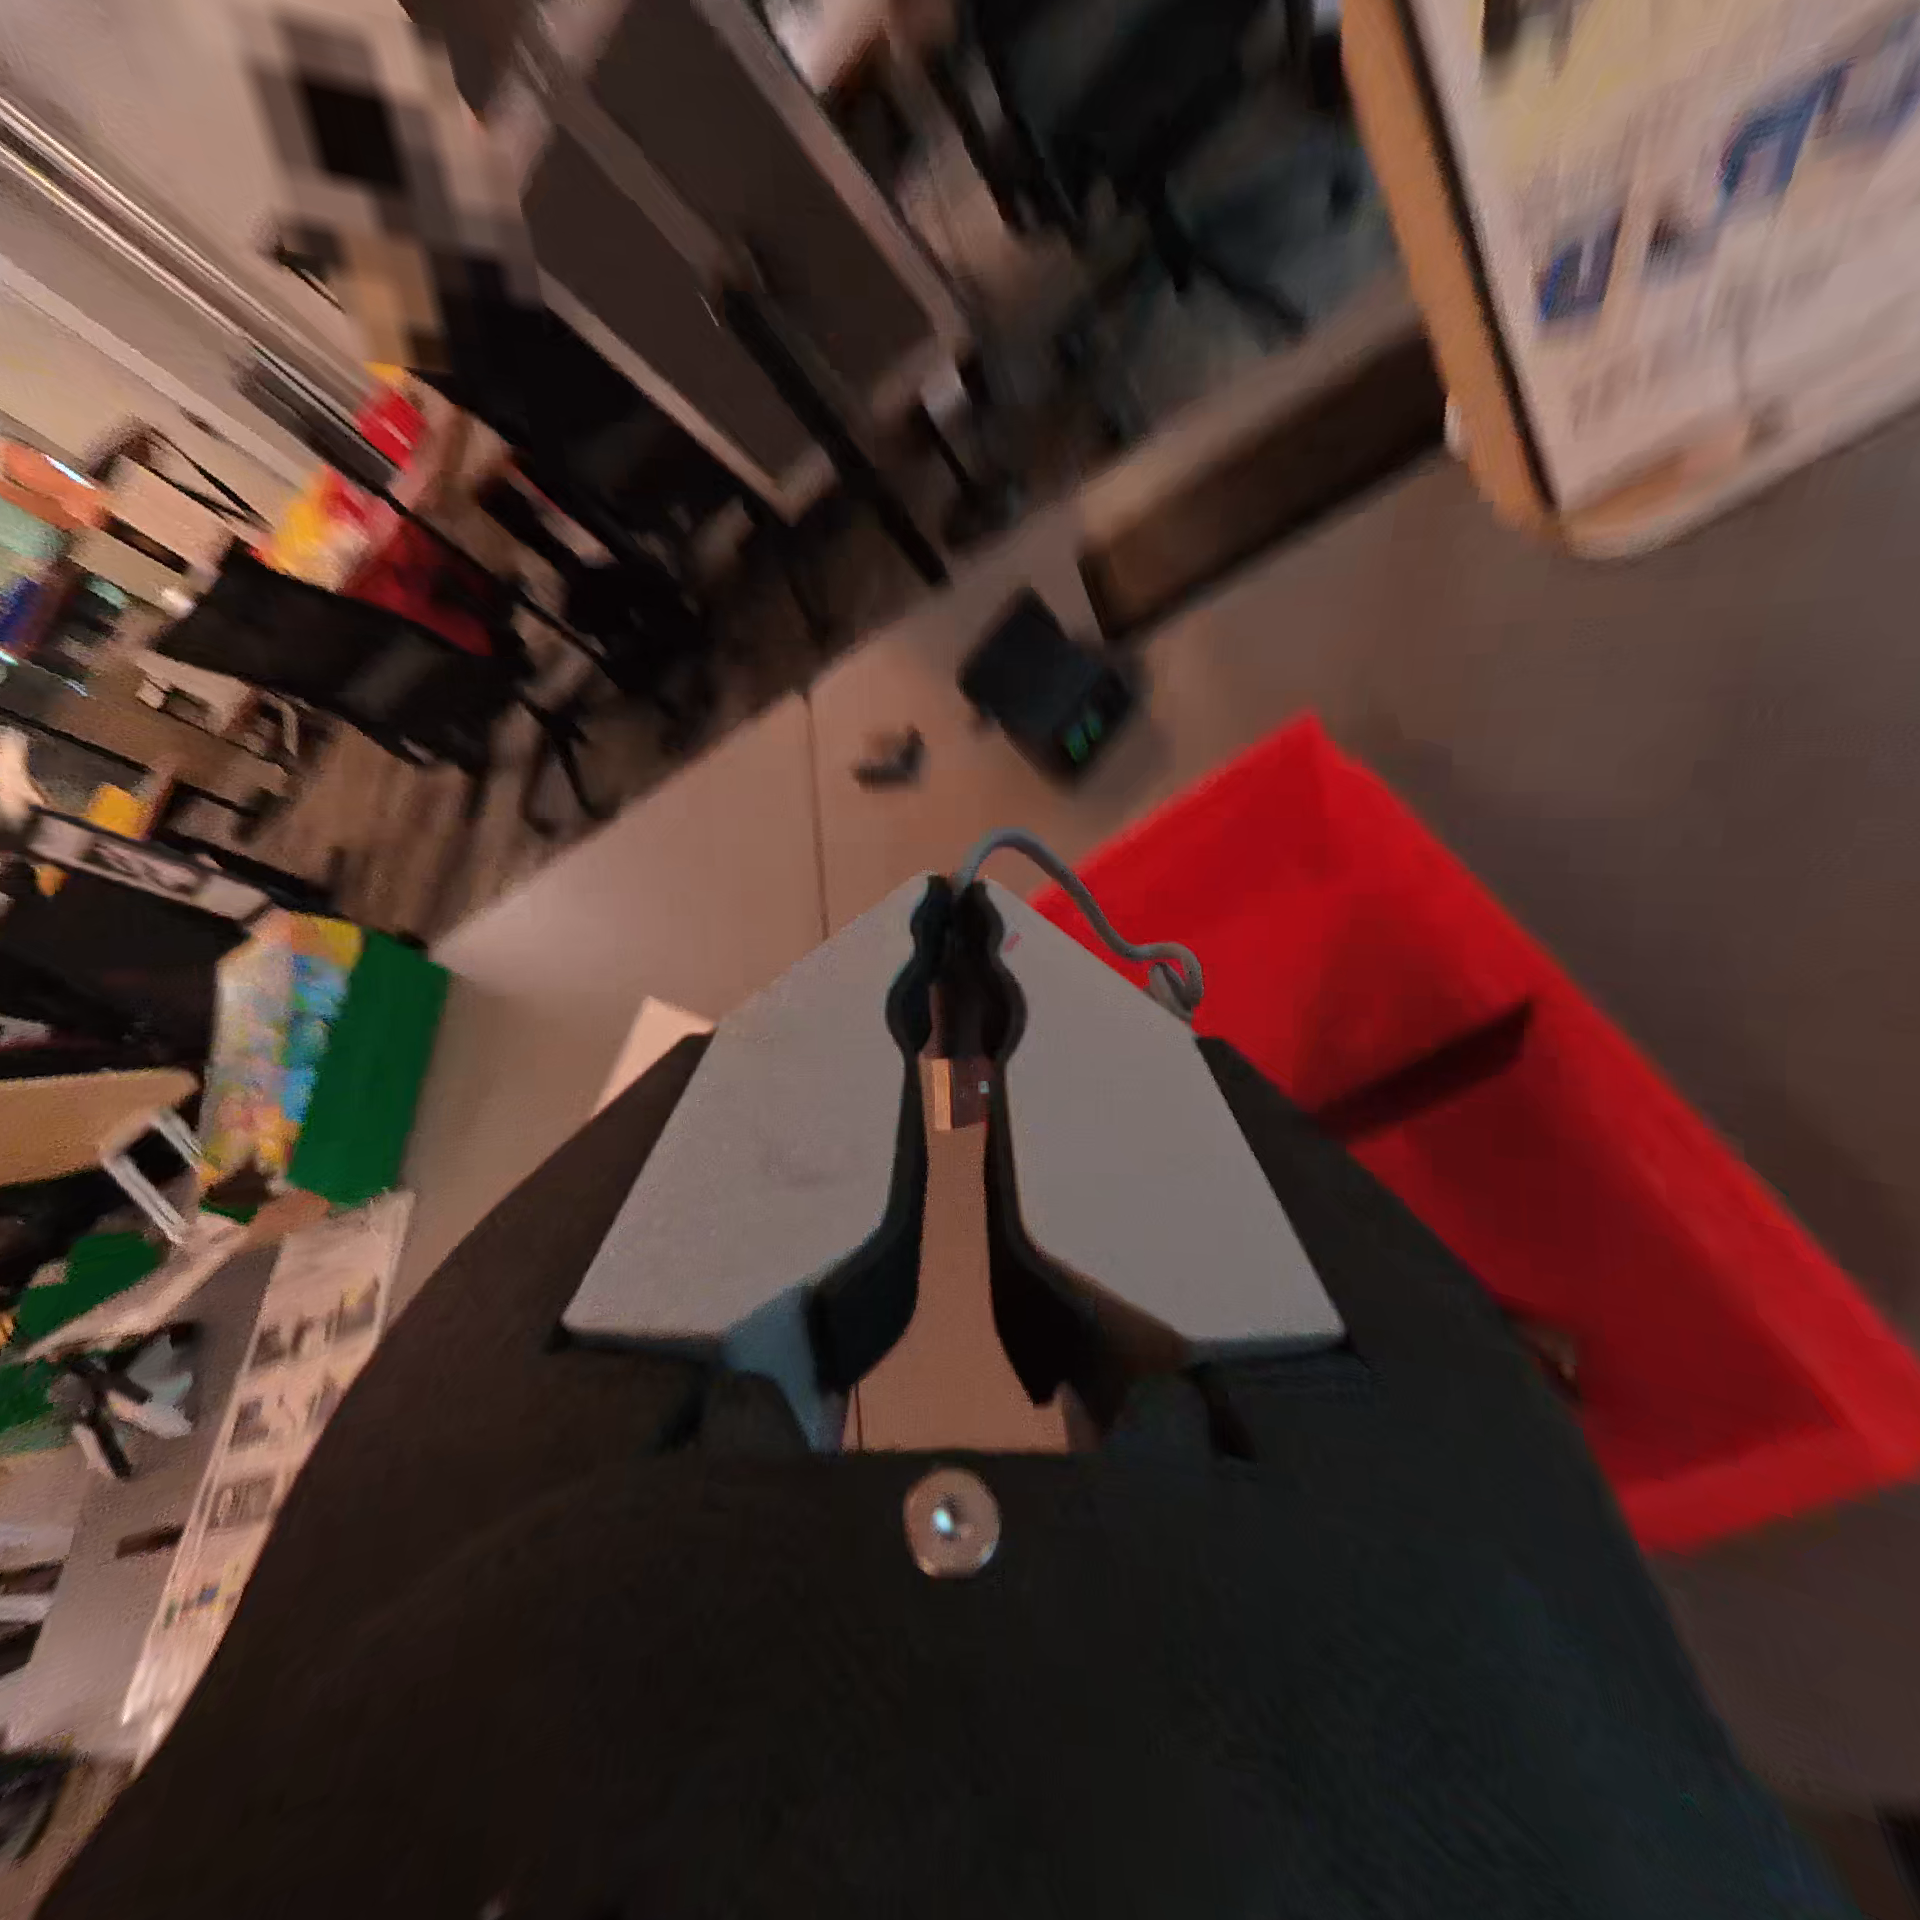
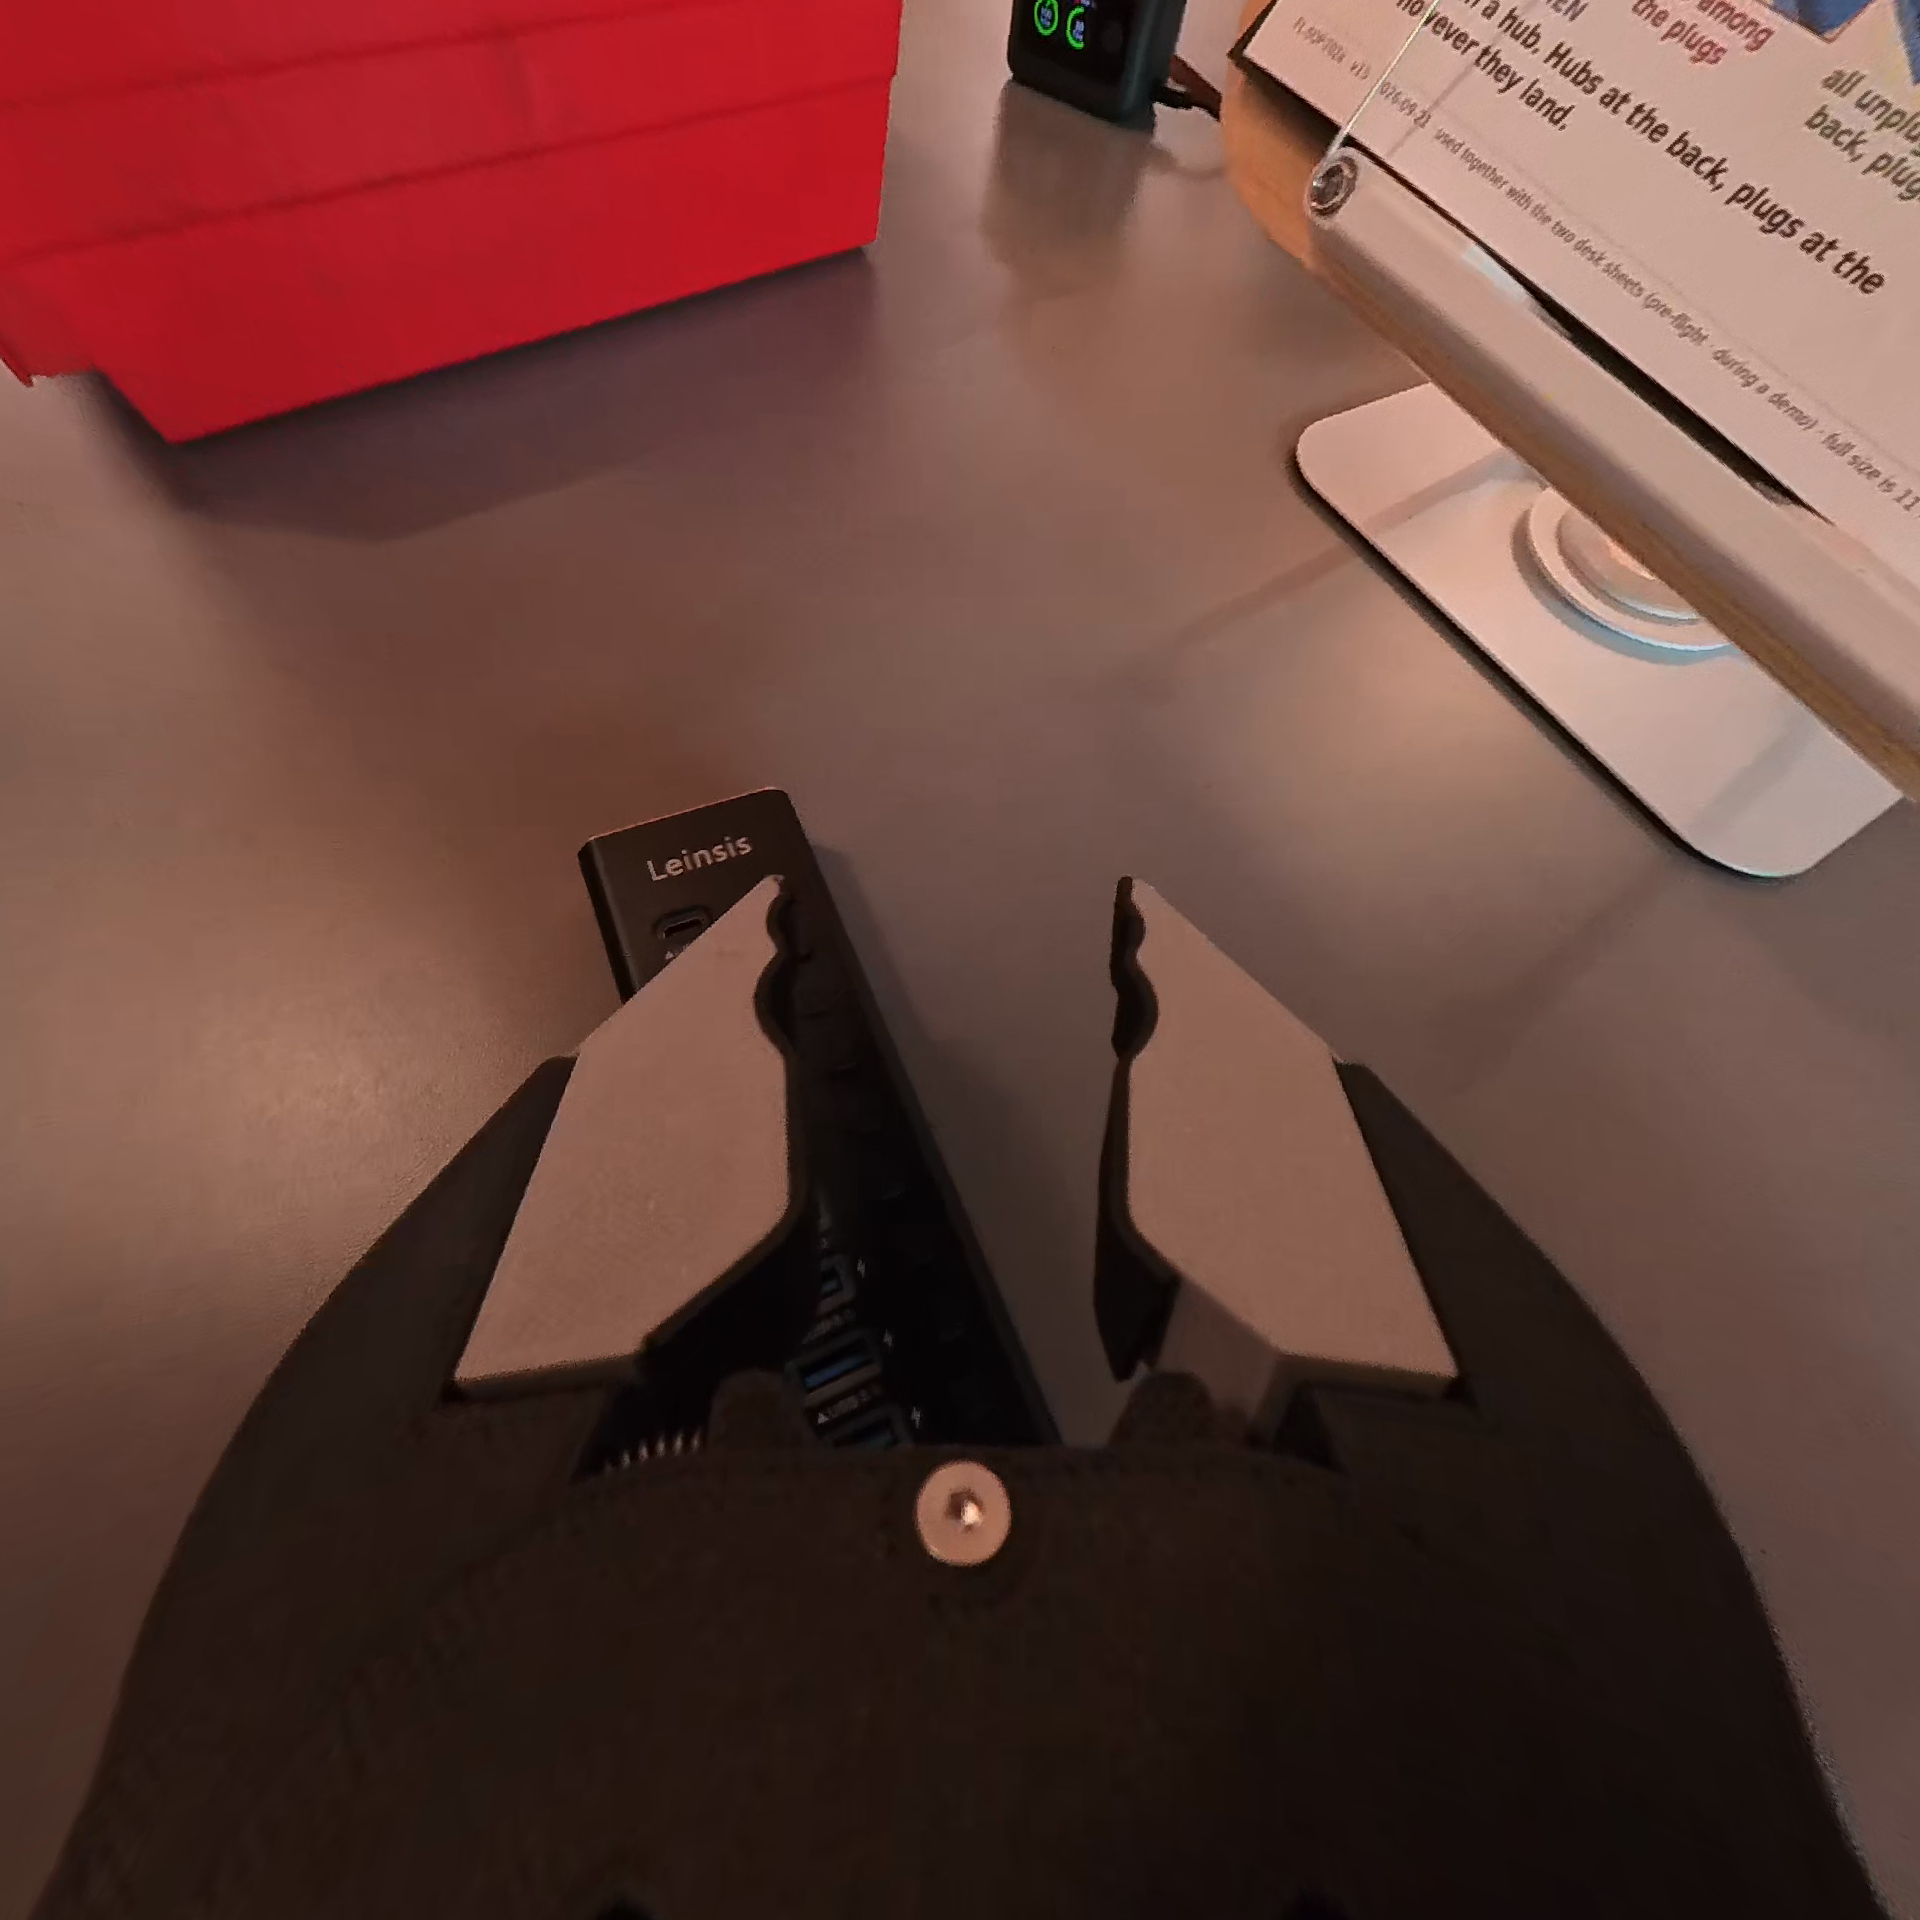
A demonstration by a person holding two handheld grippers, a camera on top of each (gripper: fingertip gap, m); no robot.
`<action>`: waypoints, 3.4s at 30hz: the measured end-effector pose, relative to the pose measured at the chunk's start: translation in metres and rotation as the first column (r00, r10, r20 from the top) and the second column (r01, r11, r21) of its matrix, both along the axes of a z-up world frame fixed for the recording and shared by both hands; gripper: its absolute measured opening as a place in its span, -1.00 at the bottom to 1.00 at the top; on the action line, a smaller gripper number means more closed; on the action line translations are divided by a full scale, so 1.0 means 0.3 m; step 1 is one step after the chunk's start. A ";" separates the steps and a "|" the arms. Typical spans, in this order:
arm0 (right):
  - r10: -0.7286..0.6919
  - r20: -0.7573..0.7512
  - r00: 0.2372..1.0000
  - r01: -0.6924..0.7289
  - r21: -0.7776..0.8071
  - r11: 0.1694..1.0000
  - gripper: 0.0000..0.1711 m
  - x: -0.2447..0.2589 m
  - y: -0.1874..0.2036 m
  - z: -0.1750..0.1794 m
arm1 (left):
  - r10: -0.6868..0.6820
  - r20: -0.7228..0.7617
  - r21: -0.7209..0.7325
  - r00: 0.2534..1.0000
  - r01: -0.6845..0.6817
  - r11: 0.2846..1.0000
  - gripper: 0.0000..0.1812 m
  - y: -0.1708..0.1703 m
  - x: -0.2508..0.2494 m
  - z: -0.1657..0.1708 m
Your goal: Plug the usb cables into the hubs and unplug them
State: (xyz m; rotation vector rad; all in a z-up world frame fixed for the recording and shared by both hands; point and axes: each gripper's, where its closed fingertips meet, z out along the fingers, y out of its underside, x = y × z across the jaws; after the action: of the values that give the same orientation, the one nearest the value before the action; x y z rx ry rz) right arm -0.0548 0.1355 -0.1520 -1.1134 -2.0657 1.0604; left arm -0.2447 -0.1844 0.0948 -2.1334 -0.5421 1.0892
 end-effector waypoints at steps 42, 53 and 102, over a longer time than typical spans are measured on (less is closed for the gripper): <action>-0.132 -0.023 0.991 0.122 -0.247 0.961 -0.49 -0.010 0.095 0.098 | -0.889 0.394 0.708 0.231 0.541 0.454 -0.98 1.142 0.617 -0.719; -0.056 -0.003 0.998 0.051 -0.374 0.926 -0.54 -0.002 0.055 0.104 | -0.944 0.289 0.883 0.159 0.338 0.327 -0.98 1.120 0.591 -0.612; -0.070 -0.085 0.994 -0.004 -0.664 0.747 -0.88 -0.002 0.101 0.210 | -0.876 0.129 0.322 0.466 0.815 0.481 -0.98 1.158 0.626 -0.746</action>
State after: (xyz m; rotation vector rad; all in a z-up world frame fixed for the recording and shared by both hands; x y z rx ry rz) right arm -0.0555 0.1658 -0.0891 -1.3694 -1.5893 1.8822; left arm -0.0568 0.1630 -0.1291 -1.9391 0.3283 0.1206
